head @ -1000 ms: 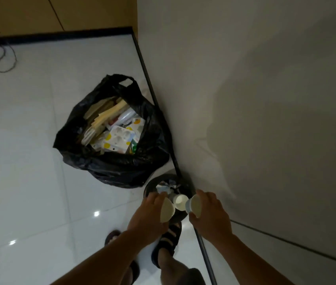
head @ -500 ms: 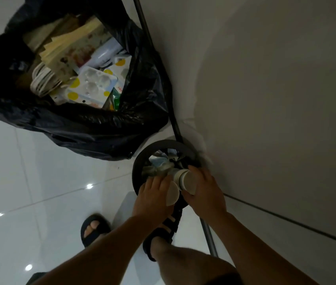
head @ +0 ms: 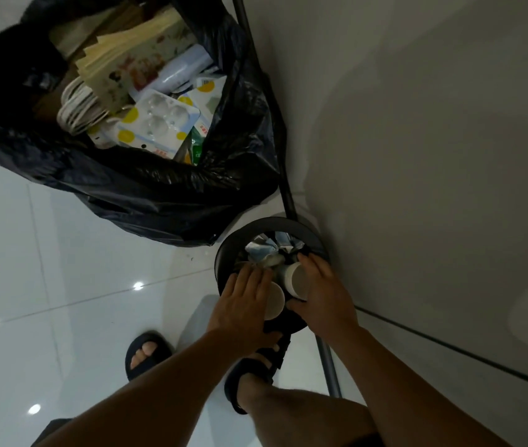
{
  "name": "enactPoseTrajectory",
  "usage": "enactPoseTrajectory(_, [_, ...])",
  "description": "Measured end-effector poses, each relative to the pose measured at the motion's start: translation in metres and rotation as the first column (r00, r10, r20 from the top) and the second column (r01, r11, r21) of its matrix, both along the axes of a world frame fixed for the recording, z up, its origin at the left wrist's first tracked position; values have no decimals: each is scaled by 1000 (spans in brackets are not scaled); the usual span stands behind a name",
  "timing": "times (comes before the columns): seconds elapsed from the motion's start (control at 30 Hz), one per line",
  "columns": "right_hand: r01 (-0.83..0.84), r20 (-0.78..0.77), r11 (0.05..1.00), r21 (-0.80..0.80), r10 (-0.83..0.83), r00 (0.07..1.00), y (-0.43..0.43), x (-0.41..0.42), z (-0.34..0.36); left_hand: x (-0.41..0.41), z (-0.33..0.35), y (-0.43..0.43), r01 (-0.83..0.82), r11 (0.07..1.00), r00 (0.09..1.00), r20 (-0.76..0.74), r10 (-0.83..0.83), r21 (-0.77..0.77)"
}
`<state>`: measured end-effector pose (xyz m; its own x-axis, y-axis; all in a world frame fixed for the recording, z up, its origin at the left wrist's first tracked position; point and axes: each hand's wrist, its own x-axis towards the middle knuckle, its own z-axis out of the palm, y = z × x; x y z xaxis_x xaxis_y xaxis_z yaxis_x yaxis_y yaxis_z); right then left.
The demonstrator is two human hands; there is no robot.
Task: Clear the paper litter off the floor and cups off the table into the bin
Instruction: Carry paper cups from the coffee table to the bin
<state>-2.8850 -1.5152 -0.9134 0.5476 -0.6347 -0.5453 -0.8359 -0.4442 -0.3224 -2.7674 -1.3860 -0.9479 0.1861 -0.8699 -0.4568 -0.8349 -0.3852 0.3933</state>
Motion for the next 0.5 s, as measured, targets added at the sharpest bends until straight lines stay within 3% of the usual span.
enactPoseTrajectory(0.2, [-115,-40,991,-70,113,993,11,19,85,42,88,24,-171,985,985,42,170,13])
enactPoseTrajectory(0.33, [-150,-1,984,-95,151,989,17,60,182,85,186,35,-296,955,950,105,293,18])
enactPoseTrajectory(0.5, [-199,54,967,-161,210,976,40,113,311,128,326,53,-364,926,906,190,377,-102])
